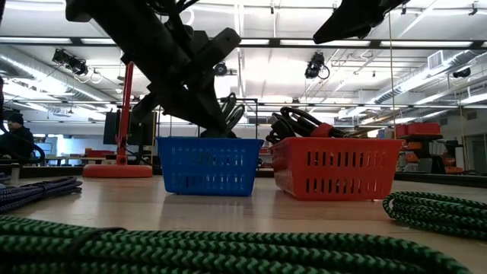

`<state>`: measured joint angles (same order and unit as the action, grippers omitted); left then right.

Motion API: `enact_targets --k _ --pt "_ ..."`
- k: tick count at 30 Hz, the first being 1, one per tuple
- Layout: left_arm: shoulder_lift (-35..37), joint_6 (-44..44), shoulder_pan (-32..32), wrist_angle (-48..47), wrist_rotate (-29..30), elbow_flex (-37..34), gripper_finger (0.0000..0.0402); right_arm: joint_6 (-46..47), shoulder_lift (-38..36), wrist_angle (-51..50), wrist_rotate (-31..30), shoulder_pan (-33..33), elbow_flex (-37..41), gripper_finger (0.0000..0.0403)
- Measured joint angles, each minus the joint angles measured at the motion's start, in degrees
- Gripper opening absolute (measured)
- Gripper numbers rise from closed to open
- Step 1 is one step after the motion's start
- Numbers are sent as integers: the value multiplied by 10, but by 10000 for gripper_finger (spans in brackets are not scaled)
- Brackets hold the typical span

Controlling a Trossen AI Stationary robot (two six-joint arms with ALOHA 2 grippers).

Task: Pick & Place USB Port
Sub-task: Put the green charger cable into the blue bin

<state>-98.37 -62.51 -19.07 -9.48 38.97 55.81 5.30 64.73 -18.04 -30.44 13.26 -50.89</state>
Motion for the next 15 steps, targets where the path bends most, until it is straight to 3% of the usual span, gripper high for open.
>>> enact_targets --k 15 --pt "1 -15 1 -2 2 0 50 -2 0 -1 0 0 0 59"
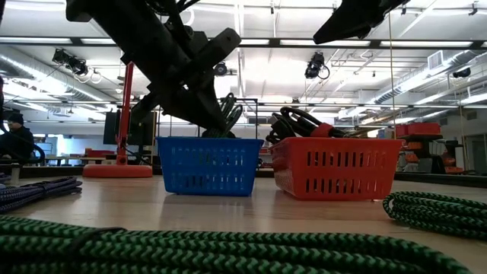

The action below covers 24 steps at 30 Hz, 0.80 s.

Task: Pick & Place USB Port
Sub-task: Put the green charger cable into the blue bin, then put the purple charger cable into the blue bin

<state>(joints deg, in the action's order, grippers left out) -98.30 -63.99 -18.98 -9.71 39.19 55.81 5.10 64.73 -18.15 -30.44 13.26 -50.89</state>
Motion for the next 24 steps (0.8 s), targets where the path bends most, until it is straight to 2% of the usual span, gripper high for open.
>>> enact_targets --k 5,13,19,22,24 --pt "0 1 2 1 1 0 62 0 0 -3 0 0 0 59" --pt "1 6 12 1 -14 0 139 1 0 -12 0 0 0 59" --pt "32 81 23 -1 -9 0 172 5 0 -27 0 0 0 59" --pt "65 103 28 -34 -19 1 173 5 0 -14 0 0 12 59" --pt "91 104 26 -106 -34 1 172 5 0 -9 0 0 28 59"
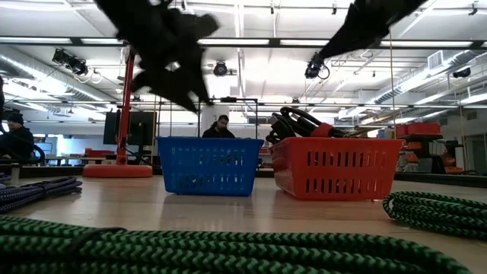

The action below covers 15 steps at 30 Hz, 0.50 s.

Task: Pick & Place USB Port
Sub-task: Put the purple charger cable into the blue bin

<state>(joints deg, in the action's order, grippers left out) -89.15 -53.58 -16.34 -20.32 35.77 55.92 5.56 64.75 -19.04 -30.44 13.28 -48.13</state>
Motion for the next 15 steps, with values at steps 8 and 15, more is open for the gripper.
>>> enact_targets --k 8,15 --pt "54 -102 -61 -353 -98 -1 161 -1 -1 88 4 0 52 59" --pt "52 -60 -142 -455 -170 -1 162 -15 -2 117 14 -1 56 59"
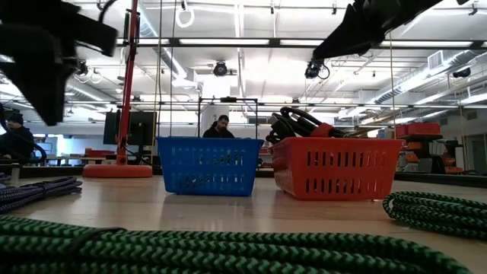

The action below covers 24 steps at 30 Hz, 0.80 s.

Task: Pick & Place USB Port
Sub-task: Put the purple charger cable into the blue bin

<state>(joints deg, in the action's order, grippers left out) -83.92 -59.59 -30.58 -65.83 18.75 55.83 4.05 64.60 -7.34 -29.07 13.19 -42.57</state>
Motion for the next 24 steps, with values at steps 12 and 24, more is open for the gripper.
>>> enact_targets --k 12,24 --pt "0 145 -123 -50 -16 0 163 53 0 29 2 0 0 59" --pt "-1 205 -145 -29 -4 0 163 54 0 66 20 0 0 59"
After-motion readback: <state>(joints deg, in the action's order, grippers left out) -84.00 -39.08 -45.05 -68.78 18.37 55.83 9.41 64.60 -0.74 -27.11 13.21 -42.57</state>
